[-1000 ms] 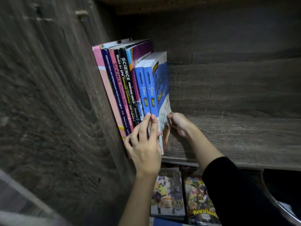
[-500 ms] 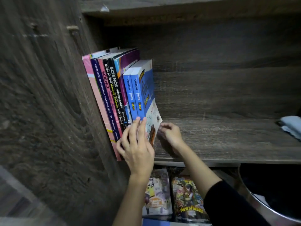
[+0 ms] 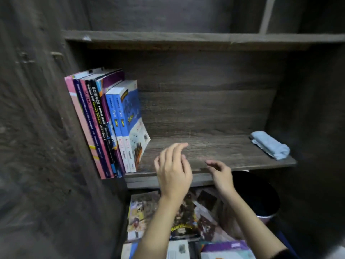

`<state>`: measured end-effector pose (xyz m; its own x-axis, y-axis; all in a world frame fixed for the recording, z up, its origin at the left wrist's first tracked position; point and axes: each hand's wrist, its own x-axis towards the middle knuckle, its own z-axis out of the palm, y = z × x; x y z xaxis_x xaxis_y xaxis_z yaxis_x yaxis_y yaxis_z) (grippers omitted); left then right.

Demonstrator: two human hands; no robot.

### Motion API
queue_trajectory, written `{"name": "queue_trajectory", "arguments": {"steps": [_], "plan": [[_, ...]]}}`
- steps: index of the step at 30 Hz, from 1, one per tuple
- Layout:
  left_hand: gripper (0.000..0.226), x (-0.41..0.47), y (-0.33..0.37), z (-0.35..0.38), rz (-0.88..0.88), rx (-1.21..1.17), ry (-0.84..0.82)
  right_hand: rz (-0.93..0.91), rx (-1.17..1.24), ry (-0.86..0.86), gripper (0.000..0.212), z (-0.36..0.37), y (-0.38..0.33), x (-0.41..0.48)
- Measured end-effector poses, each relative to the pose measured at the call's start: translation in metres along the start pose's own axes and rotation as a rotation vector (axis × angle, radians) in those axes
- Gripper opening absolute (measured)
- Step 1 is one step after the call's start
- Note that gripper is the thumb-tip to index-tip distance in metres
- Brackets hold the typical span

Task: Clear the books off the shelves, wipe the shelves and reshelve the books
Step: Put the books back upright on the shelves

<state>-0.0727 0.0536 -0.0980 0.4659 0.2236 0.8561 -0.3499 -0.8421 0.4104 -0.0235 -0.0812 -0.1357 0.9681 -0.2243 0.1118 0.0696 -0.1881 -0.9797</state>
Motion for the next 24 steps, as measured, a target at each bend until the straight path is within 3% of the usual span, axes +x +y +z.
{"name": "queue_trajectory", "arguments": {"steps": [6,11,15,17,19,24], "plan": [[0.033,-0.070,0.061,0.032,-0.249,-0.206,-0.213,0.095,-0.061,0.113,0.020,-0.082,0.039,-0.032],[0.023,-0.155,0.079,0.059,-0.783,-0.312,-0.543,0.260,-0.231,0.164,0.014,-0.140,0.110,-0.073],[0.013,-0.230,0.065,0.073,-1.353,-0.293,-0.890,0.439,-0.454,0.086,0.012,-0.166,0.185,-0.102],[0.043,-0.261,0.054,0.080,-1.478,-0.263,-0.923,0.566,-0.537,-0.010,0.007,-0.172,0.219,-0.117],[0.049,-0.276,0.048,0.081,-1.507,-0.160,-0.968,0.659,-0.581,-0.106,0.002,-0.175,0.256,-0.131],[0.053,-0.307,0.028,0.082,-1.638,-0.072,-0.872,0.800,-0.563,-0.165,0.042,-0.171,0.287,-0.155]]}}
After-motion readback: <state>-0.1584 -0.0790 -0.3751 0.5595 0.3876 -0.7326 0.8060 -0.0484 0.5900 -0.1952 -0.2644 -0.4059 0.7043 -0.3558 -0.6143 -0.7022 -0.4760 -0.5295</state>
